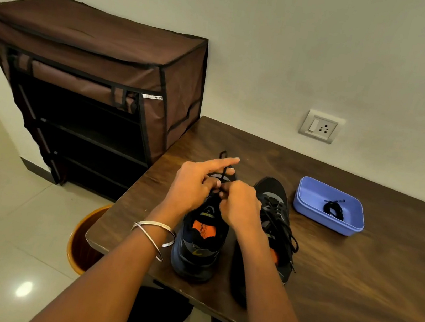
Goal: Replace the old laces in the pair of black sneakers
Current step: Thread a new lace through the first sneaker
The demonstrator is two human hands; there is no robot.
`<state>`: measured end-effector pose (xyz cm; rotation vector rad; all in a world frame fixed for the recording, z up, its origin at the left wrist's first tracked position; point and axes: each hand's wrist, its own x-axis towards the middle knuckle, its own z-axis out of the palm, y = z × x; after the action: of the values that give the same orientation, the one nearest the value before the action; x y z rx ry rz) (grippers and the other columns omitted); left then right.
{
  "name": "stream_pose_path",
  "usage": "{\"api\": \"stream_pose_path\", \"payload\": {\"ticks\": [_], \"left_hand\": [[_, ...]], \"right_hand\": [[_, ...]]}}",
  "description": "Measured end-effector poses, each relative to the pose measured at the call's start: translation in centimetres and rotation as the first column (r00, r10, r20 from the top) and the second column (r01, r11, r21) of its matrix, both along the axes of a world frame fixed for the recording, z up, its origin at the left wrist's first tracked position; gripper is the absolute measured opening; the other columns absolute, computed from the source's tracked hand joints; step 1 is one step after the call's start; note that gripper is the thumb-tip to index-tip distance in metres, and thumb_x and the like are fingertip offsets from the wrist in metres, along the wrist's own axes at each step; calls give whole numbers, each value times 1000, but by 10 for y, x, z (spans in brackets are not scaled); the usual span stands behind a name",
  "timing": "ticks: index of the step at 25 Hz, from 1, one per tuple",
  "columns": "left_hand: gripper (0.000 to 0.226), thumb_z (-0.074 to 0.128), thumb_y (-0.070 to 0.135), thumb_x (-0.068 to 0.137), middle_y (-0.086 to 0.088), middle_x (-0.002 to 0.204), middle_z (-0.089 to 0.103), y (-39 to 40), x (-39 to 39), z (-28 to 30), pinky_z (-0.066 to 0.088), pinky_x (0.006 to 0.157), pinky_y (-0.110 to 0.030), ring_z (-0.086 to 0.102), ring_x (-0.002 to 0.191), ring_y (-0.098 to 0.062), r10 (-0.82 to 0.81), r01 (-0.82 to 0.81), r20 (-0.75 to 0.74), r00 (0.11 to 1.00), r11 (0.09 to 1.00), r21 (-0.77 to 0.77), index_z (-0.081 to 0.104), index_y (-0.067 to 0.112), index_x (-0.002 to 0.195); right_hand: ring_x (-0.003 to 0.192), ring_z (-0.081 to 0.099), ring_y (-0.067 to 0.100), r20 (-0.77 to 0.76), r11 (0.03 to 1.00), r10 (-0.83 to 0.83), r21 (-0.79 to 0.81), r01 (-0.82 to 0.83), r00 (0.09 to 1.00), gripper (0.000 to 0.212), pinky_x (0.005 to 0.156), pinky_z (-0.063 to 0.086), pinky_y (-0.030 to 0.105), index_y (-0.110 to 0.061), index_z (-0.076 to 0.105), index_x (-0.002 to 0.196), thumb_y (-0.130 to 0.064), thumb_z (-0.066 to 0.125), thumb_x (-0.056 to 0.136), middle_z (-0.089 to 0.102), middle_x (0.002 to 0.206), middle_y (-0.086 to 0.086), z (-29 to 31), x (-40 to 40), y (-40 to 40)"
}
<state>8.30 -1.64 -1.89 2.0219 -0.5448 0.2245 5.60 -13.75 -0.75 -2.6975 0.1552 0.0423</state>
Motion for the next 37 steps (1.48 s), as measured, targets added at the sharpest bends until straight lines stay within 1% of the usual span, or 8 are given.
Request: {"api": "stream_pose_path", "payload": {"ticks": [7, 13, 19, 23, 26, 32, 35, 37], "left_hand": [[67, 65, 0, 85, 7, 82, 70, 3, 9, -2, 50, 96, -30, 66, 88, -8, -4, 34, -140, 990, 976, 214, 49, 36, 138], [71, 74, 1, 79, -1, 88, 75, 10, 10, -2, 41, 85, 0, 68, 92, -11, -50, 76, -225, 973, 991, 109, 48, 22, 142], [63, 75, 11, 81, 8, 79, 72, 11, 10, 1, 32, 83, 5, 61, 88, 9, -102, 133, -159, 982, 971, 197, 50, 21, 138], [42, 77, 14, 79, 5, 79, 70, 12, 10, 8, 40, 62, -9, 54, 60, 12, -150, 164, -77, 986, 953, 254, 58, 18, 116], [39, 78, 18, 78, 7, 75, 63, 13, 9, 11, 42, 61, -15, 56, 68, 1, -159, 162, -31, 987, 949, 272, 60, 19, 112], [17, 73, 20, 83, 4, 87, 54, 14, 15, 7, 41, 71, -22, 50, 78, -7, -151, 106, 76, 986, 904, 414, 72, 16, 99], [13, 67, 19, 88, -4, 93, 53, 14, 16, 6, 44, 75, -27, 51, 85, -14, -124, 95, 38, 992, 895, 436, 72, 13, 98], [12, 62, 20, 92, -2, 93, 51, 12, 14, 5, 40, 75, -25, 49, 86, -13, -116, 102, 2, 993, 882, 461, 69, 14, 99]], "right_hand": [[93, 65, 25, 110, 967, -83, 249, 53, 990, 24, 90, 50, 52, -30, 61, 78, -9, 74, 81, 67, 78, -5, 2, 1, -15], [108, 59, 28, 133, 993, 35, 104, -49, 991, 37, 95, 45, 51, -34, 65, 118, -13, 66, 88, 70, 97, -1, 10, -4, -14], [113, 55, 27, 86, 990, 104, -102, -95, 991, 25, 94, 44, 48, -22, 72, 113, -14, 63, 91, 65, 109, 4, 13, -3, -10], [115, 54, 31, 46, 997, 70, 5, -71, 996, 27, 96, 45, 48, -22, 72, 113, -12, 64, 90, 64, 113, 8, 11, 1, -14], [118, 52, 28, 48, 991, 14, 134, -20, 999, 32, 102, 36, 50, -29, 68, 117, -11, 64, 91, 68, 108, 1, 11, 0, -15], [107, 56, 27, -114, 911, 90, 411, -36, 989, 89, 106, 34, 62, -38, 10, 153, -18, 66, 86, 59, 80, -12, 1, 8, -22], [121, 50, 34, -140, 951, 135, 298, -88, 981, 101, 106, 32, 65, -41, 4, 152, -17, 71, 81, 62, 100, -2, 3, 8, -21], [114, 56, 31, -24, 975, 84, 208, -77, 996, 91, 103, 41, 55, -33, 20, 153, -13, 73, 82, 63, 112, 8, 4, 7, -18]]}}
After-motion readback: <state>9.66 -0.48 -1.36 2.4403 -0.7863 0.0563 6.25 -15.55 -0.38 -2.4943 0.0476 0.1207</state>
